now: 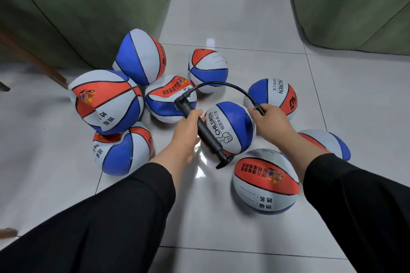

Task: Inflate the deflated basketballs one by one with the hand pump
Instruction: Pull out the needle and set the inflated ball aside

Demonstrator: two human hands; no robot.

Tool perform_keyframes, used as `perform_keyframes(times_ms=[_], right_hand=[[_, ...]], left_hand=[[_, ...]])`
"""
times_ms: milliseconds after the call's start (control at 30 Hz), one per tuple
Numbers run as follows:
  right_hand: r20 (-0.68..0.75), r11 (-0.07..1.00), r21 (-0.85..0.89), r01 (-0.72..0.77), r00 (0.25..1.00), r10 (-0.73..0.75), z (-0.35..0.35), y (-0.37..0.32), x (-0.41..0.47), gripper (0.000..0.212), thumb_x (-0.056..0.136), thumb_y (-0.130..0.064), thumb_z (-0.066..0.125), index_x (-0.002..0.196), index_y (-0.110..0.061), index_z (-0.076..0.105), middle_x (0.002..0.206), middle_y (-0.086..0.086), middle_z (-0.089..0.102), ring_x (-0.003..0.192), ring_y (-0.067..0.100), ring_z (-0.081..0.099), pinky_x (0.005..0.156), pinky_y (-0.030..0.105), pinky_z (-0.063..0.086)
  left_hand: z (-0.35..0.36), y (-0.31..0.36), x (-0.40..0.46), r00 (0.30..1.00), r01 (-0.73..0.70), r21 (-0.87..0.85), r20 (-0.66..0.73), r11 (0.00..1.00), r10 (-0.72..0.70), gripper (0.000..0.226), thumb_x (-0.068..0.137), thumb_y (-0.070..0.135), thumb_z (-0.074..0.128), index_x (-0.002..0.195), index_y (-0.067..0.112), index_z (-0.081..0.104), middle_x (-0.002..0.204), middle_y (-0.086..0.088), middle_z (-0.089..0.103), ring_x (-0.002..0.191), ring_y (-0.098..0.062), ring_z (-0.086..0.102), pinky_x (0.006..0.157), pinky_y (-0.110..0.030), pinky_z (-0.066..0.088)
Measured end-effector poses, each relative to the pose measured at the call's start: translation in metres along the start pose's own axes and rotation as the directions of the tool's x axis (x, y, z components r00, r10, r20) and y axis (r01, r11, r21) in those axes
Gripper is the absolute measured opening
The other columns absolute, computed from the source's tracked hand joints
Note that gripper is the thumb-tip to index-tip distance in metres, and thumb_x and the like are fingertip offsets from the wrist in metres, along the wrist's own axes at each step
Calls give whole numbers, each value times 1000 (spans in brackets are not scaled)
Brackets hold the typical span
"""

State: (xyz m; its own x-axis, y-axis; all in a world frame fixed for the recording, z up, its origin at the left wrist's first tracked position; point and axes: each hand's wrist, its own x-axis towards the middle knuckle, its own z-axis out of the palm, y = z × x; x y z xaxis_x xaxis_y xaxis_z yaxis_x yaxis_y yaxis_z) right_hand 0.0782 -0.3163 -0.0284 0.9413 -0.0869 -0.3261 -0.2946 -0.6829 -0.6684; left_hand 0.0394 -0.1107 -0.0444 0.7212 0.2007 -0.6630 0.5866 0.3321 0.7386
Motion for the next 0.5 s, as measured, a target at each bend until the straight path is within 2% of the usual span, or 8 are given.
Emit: perform_keyframes(times_ms=[33,100,167,267,333,433,500], right_hand=[[-7,999,-40,15,1000,-15,-1,-2,-2,45,103,-40,54,69,-13,44,63,5,44,56,20,38,54,30,32],[-31,988,-146,48,998,-53,-3,-10,-6,50,102,-45,53,64,-14,43,68,7,44,58,22,40,52,30,28],[-50,972,-226,64,996,-78,-4,-23,-15,52,102,-50,50,62,-17,43,72,8,45,62,25,43,51,30,26],[10,973,-219,72,997,-72,-3,-47,-33,52,103,-50,47,65,-15,46,64,6,51,60,24,48,51,30,30],[67,976,-200,87,995,-75,0,-62,-48,45,103,-49,48,70,-18,46,66,4,52,62,22,48,52,30,31],[133,978,-172,119,986,-97,5,-80,-73,35,103,-41,52,76,-20,47,70,4,54,64,22,49,54,30,34],[163,979,-148,143,979,-119,8,-93,-93,33,102,-37,53,76,-16,52,69,5,57,66,26,52,57,33,40]], left_hand=[[-2,2,-3,1000,-7,-15,-11,1000,7,18,99,35,59,108,19,61,109,1,76,105,-16,71,97,-39,55],[-7,9,-12,999,-17,-28,-27,999,16,29,100,35,58,119,13,58,102,-7,79,93,-19,75,77,-33,59],[-14,17,-23,999,-10,-21,-34,1000,9,37,98,37,59,121,9,57,98,-14,78,86,-27,75,65,-31,58],[-26,28,-45,999,-1,1,-49,1000,1,30,98,42,61,107,14,55,95,-13,61,83,-29,67,65,-36,61],[-37,35,-60,998,-21,16,-67,1000,22,29,99,41,62,111,15,53,95,-11,55,82,-28,65,71,-39,63],[-60,42,-82,993,-45,38,-110,998,49,30,103,36,60,124,18,51,102,-15,60,84,-27,63,70,-41,61],[-78,44,-98,990,-46,35,-129,998,50,31,103,37,59,127,18,50,107,-18,68,85,-29,66,60,-38,58]])
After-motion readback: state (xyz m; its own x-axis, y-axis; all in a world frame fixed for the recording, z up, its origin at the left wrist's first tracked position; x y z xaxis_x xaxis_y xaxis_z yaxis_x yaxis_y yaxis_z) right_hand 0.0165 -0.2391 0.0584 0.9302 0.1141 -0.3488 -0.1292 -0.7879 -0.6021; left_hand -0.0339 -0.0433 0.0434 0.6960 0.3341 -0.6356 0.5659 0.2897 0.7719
